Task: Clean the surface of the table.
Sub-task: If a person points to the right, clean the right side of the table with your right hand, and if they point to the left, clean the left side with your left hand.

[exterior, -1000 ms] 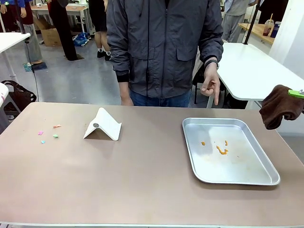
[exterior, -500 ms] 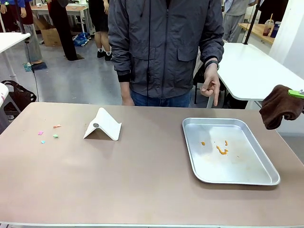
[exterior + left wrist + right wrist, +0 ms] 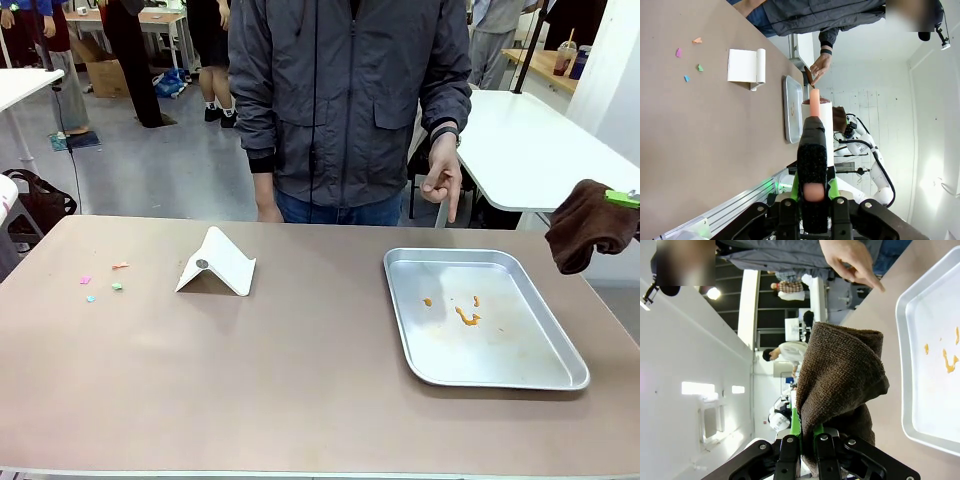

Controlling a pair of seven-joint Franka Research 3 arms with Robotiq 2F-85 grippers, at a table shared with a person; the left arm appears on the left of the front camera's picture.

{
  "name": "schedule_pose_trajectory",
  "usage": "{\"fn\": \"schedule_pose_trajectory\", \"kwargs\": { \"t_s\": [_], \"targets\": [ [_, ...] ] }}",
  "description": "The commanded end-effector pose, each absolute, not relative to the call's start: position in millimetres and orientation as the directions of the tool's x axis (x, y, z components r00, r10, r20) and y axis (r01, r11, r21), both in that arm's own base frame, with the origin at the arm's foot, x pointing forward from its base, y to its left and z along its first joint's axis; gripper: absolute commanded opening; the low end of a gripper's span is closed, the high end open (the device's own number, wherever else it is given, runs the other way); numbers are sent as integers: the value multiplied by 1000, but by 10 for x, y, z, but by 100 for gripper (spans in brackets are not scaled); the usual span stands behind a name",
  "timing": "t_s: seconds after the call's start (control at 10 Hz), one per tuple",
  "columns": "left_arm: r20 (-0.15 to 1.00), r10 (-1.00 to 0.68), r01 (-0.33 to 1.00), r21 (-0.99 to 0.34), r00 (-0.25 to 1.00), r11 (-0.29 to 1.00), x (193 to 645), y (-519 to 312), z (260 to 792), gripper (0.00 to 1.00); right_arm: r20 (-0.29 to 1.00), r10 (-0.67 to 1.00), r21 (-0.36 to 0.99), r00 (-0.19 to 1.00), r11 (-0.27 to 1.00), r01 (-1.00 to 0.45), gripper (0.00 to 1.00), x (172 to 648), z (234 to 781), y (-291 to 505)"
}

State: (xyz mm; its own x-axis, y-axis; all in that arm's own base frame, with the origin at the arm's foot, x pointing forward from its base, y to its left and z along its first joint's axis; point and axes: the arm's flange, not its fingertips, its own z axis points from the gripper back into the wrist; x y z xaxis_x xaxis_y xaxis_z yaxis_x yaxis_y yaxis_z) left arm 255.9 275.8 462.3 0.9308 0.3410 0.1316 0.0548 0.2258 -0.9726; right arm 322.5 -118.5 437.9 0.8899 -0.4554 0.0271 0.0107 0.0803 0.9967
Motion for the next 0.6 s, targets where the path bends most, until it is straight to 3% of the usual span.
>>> {"fn": "schedule_pose_trajectory", "kwargs": {
  "t_s": [0.0, 0.2, 0.5],
  "targets": [
    [133, 333, 59, -973, 934, 225, 2555, 2776, 4651, 0, 104, -409, 969, 906, 246, -1, 10, 3386, 4420, -973],
    [133, 333, 59, -973, 934, 225, 2555, 2776, 4651, 0, 161, -352, 848, 922, 528, 53, 10, 3653, 4500, -650],
    [133, 333, 59, -973, 934, 225, 2555, 2776, 4651, 0, 272, -195, 600, 942, 800, -8, 10, 3905, 4477, -307]
  ]
}}
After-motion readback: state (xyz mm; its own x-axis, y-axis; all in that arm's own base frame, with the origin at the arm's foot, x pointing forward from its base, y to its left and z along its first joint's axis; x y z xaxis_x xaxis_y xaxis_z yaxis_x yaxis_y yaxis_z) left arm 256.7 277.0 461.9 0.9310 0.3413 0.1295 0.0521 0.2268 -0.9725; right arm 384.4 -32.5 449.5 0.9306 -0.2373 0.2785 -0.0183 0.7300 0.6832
